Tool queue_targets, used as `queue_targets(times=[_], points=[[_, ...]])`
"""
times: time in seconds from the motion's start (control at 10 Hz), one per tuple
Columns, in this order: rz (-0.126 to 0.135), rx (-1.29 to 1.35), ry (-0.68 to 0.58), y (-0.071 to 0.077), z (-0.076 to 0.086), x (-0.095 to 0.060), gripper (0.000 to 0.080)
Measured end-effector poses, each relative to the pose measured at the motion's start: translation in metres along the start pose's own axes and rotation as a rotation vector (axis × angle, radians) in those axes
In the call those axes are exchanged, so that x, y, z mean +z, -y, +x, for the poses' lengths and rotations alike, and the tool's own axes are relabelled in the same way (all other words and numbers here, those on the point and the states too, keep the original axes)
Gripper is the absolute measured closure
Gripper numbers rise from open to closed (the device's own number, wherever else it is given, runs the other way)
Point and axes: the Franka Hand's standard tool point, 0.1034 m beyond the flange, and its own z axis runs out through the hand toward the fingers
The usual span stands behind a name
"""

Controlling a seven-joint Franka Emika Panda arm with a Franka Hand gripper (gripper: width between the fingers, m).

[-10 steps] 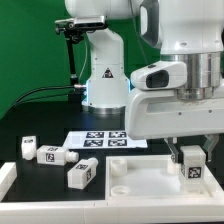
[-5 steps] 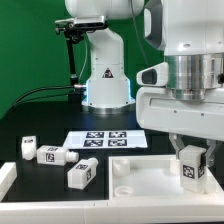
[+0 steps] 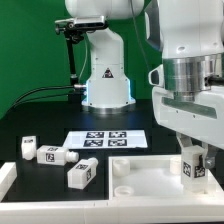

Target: Assemble one leg

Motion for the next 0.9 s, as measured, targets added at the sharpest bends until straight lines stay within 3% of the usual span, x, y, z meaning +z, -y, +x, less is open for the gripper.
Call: queue_targets(times=[0.2,0.4,0.7,0.9], points=[[-0.001,-0.317,-0.003,0.0003,0.0045,-0.0013,0.0178],[-0.024,-0.458,0.013,-0.0020,-0.0035,0.0002,0.0157],[-0.023,-0.466,0.014,-0.0023,-0.0025,0.0000,0.0151],[-0.020,-0.701,0.014,0.0003,-0.0021,-0.0030,0.0151]])
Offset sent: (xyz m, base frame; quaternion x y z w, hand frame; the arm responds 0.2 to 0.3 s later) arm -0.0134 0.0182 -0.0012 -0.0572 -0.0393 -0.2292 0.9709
